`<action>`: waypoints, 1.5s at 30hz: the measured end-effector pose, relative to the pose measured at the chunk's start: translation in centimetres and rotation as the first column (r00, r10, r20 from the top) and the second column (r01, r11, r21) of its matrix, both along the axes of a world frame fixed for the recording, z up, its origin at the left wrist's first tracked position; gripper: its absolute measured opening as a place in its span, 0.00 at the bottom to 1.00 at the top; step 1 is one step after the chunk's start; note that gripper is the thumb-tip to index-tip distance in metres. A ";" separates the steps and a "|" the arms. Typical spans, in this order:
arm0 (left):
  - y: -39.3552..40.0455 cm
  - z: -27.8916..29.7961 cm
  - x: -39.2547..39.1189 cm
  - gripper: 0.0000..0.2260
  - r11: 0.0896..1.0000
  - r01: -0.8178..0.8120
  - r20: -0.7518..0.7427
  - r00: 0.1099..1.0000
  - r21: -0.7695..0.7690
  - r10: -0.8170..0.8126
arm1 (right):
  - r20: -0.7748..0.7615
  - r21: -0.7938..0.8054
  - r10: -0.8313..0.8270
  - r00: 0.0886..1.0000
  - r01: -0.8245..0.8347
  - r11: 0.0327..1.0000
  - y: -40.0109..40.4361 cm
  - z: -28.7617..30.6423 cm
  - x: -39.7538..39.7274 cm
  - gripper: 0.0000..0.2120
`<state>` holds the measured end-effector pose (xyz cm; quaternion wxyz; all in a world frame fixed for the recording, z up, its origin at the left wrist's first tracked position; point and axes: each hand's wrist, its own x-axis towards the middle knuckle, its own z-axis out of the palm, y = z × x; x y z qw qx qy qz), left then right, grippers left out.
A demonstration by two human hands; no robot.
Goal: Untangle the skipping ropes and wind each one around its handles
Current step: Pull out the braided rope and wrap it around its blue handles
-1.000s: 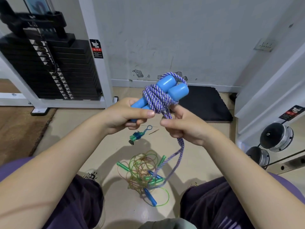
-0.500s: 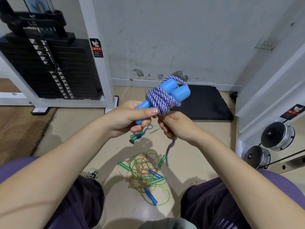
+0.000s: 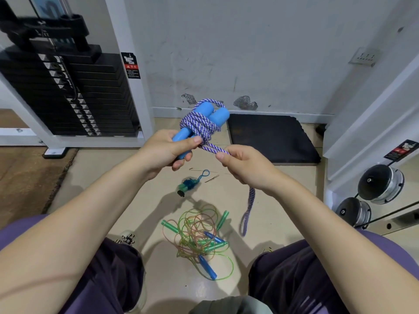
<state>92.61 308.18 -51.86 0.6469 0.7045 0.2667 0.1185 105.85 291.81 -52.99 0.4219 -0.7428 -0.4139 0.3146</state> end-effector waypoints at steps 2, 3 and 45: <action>0.3 -0.4 0.1 0.11 0.998 -0.042 -0.041 0.998 0.042 0.044 | 0.032 0.016 -0.011 0.999 0.010 1.000 -0.3 0.4 0.2 0.19; 0.4 -0.5 0.1 0.11 0.997 -0.048 -0.066 0.996 0.060 0.052 | 0.055 0.017 -0.011 0.998 0.010 1.000 -0.4 0.6 0.2 0.20; -4.3 0.0 -0.2 0.32 0.768 0.331 -0.393 0.913 0.549 -0.113 | 0.462 0.339 -0.277 0.843 0.121 0.933 0.1 -0.1 -0.4 0.22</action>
